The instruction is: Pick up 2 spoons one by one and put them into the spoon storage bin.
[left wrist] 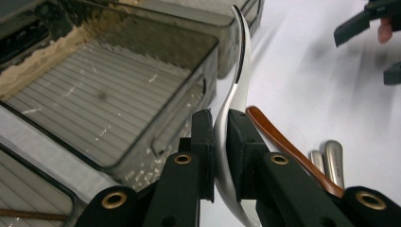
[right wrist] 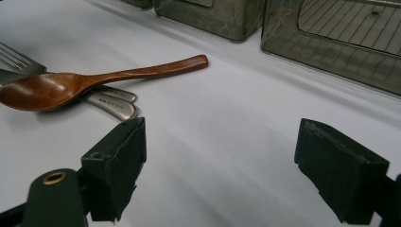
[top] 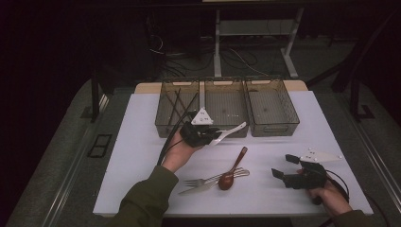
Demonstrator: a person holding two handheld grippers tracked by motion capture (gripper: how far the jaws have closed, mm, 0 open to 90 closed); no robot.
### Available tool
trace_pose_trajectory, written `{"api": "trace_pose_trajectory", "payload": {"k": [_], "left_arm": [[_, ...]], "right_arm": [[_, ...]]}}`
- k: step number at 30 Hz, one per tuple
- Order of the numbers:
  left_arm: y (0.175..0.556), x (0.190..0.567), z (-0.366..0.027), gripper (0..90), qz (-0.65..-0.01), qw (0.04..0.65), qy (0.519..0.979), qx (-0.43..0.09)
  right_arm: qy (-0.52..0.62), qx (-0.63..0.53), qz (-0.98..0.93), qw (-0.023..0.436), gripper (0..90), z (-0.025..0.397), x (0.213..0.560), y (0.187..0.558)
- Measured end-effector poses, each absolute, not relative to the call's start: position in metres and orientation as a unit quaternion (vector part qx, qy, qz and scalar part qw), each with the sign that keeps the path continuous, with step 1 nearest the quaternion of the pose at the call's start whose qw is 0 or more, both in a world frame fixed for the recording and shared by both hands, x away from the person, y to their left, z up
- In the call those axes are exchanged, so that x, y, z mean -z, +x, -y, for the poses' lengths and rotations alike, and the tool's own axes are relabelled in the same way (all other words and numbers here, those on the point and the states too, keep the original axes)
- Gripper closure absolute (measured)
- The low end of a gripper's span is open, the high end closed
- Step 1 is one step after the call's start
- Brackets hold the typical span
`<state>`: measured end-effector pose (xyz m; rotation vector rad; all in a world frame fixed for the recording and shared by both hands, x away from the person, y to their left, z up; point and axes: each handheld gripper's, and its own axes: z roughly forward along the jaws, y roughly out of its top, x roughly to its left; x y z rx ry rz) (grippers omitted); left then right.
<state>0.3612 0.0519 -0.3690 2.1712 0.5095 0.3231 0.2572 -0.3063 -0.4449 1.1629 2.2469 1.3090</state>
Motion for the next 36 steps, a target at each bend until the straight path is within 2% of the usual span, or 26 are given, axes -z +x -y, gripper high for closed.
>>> {"api": "trace_pose_trajectory", "payload": {"k": [23,36], "left_arm": [[0.420,0.351,-0.032,80.3,-0.223,0.399,0.876,-0.155],[0.445,0.372,-0.020,80.2,-0.244,0.360,0.887,-0.158]], "right_arm": [[0.404,-0.455,-0.780,0.145,17.1,0.306,0.445,0.257],[0.404,-0.457,-0.779,0.143,17.1,0.306,0.445,0.257]]}}
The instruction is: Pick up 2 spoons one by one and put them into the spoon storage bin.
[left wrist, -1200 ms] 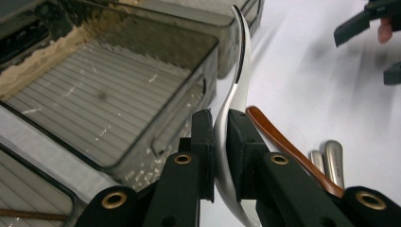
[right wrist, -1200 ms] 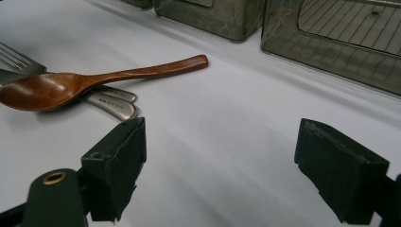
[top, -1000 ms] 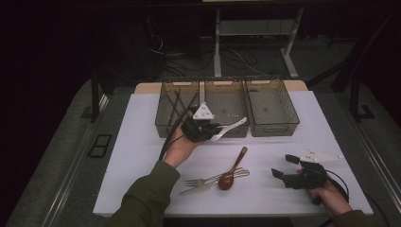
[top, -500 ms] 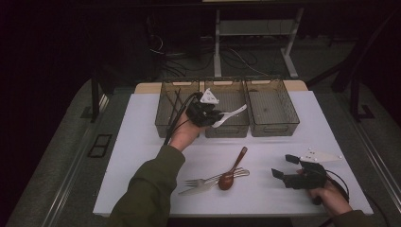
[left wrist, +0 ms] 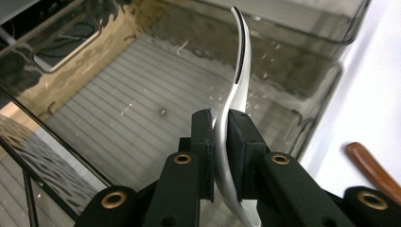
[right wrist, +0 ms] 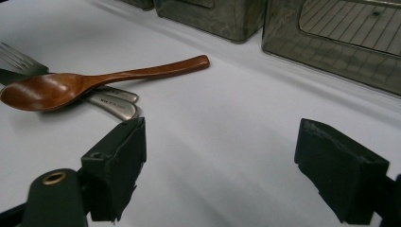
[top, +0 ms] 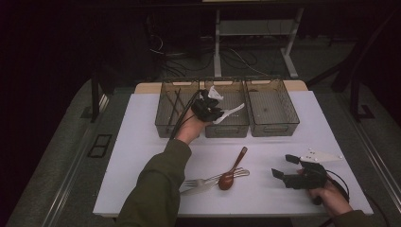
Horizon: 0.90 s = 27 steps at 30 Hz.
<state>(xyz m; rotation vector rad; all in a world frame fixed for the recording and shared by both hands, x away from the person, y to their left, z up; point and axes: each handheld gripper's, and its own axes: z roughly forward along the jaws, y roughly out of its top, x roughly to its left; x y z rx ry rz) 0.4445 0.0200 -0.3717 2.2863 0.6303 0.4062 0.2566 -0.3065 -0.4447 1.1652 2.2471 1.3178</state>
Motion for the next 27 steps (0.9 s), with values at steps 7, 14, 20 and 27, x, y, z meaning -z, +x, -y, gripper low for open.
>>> {"api": "trace_pose_trajectory", "payload": {"k": [7,14,20,27], "left_arm": [[0.450,0.379,-0.020,77.8,-0.253,0.342,0.892,-0.153],[0.447,0.376,-0.020,62.7,-0.253,0.358,0.886,-0.155],[0.442,0.370,-0.021,52.2,-0.260,0.381,0.877,-0.136],[0.422,0.361,-0.026,43.8,-0.242,0.404,0.874,-0.122]], "right_arm": [[0.404,-0.457,-0.779,0.144,17.0,0.307,0.445,0.257],[0.402,-0.457,-0.780,0.144,17.0,0.307,0.445,0.257],[0.404,-0.458,-0.779,0.144,17.1,0.307,0.445,0.257],[0.405,-0.457,-0.779,0.144,17.0,0.307,0.445,0.257]]}}
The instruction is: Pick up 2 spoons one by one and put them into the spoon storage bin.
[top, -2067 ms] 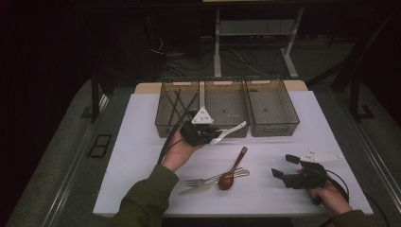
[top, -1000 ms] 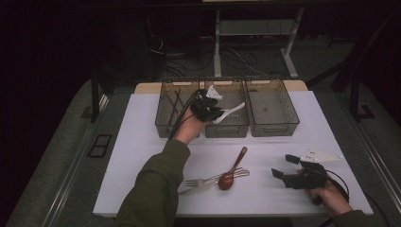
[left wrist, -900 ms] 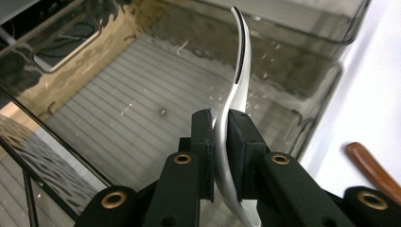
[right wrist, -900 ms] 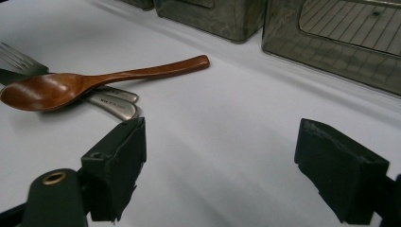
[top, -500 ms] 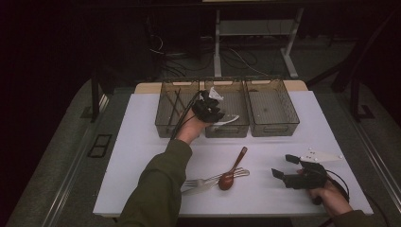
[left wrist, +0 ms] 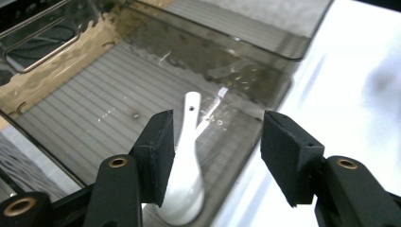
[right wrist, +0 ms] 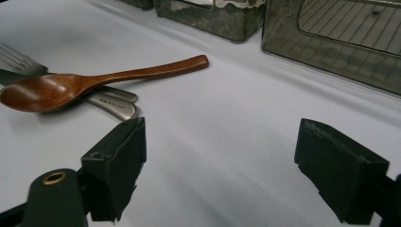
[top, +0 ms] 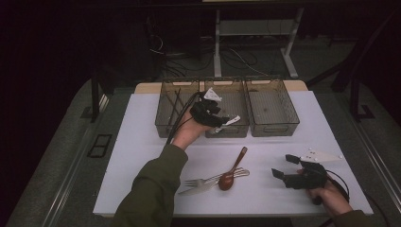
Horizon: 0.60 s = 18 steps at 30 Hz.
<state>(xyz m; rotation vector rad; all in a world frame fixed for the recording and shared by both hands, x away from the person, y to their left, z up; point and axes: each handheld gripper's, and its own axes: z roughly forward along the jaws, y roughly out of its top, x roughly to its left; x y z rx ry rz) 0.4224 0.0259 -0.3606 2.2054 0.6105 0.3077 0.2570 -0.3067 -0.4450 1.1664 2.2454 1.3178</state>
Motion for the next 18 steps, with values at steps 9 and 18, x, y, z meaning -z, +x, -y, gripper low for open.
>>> {"api": "trace_pose_trajectory", "payload": {"k": [9,18], "left_arm": [[0.390,0.370,-0.027,59.4,-0.230,0.419,0.874,-0.086],[0.375,0.398,-0.020,88.5,-0.220,0.407,0.885,-0.049]], "right_arm": [[0.405,-0.456,-0.779,0.145,17.1,0.307,0.445,0.257],[0.404,-0.455,-0.780,0.145,17.0,0.306,0.445,0.257]]}}
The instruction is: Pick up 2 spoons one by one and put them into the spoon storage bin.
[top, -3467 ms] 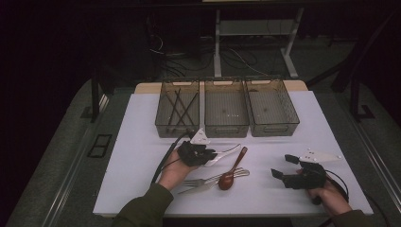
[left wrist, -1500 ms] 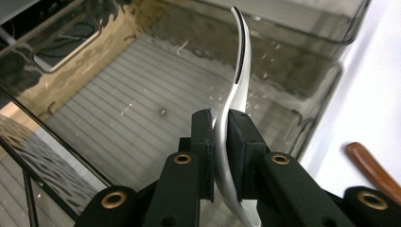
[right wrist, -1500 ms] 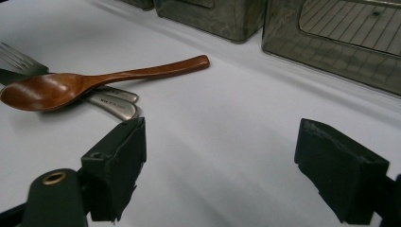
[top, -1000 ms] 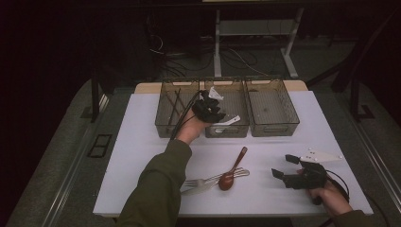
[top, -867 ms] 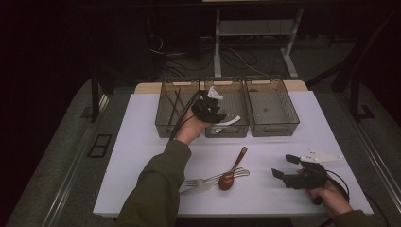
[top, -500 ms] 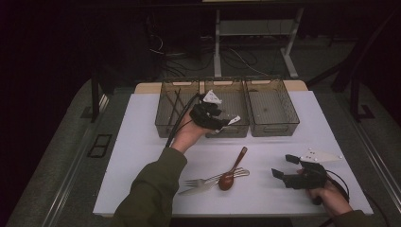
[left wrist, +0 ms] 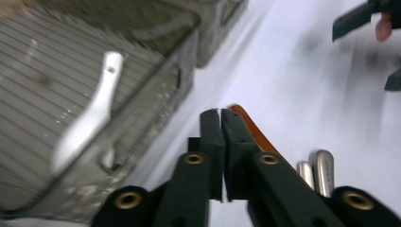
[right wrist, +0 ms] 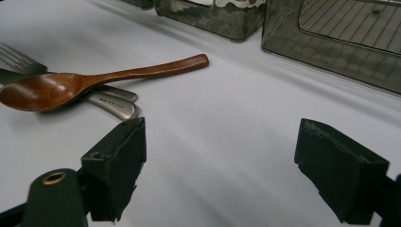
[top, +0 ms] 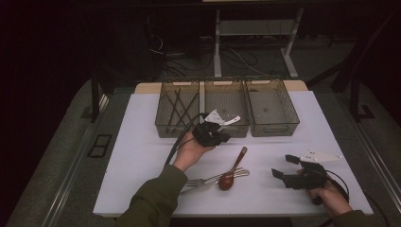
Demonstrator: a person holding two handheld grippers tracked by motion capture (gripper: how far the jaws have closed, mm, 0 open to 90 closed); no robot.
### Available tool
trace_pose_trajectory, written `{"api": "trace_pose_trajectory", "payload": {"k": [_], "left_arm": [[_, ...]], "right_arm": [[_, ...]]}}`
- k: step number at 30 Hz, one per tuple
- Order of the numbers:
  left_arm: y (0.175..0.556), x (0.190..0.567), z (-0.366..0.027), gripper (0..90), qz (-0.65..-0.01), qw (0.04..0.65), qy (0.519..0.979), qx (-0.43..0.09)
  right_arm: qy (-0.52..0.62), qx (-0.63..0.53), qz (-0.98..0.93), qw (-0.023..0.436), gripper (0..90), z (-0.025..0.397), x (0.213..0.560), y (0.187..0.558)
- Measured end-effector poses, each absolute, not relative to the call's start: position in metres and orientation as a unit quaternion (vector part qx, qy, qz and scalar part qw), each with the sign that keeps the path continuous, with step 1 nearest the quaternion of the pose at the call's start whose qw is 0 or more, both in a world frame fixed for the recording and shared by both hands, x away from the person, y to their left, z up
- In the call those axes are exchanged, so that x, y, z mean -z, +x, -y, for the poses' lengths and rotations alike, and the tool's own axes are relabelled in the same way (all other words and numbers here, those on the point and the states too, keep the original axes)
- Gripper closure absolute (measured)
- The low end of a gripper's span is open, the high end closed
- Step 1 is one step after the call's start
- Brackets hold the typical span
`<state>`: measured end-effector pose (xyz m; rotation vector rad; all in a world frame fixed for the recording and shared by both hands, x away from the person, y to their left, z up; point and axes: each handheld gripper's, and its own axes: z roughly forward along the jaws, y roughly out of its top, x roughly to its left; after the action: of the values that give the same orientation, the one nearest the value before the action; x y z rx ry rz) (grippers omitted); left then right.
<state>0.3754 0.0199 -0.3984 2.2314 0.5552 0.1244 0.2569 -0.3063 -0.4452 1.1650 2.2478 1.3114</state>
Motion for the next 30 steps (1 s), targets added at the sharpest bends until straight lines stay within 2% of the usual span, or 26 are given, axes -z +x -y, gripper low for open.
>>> {"api": "trace_pose_trajectory", "payload": {"k": [12,23,25,30], "left_arm": [[0.374,0.431,0.011,88.6,-0.200,0.358,0.911,-0.027],[0.369,0.440,0.030,88.6,-0.197,0.344,0.918,-0.016],[0.371,0.440,0.030,88.6,-0.177,0.334,0.926,-0.020],[0.368,0.441,0.037,88.6,-0.170,0.336,0.926,-0.012]], "right_arm": [[0.403,-0.455,-0.781,0.145,17.1,0.306,0.445,0.257],[0.403,-0.456,-0.780,0.144,17.1,0.306,0.445,0.257],[0.403,-0.456,-0.780,0.144,17.0,0.307,0.445,0.257],[0.403,-0.455,-0.781,0.144,17.1,0.306,0.445,0.257]]}}
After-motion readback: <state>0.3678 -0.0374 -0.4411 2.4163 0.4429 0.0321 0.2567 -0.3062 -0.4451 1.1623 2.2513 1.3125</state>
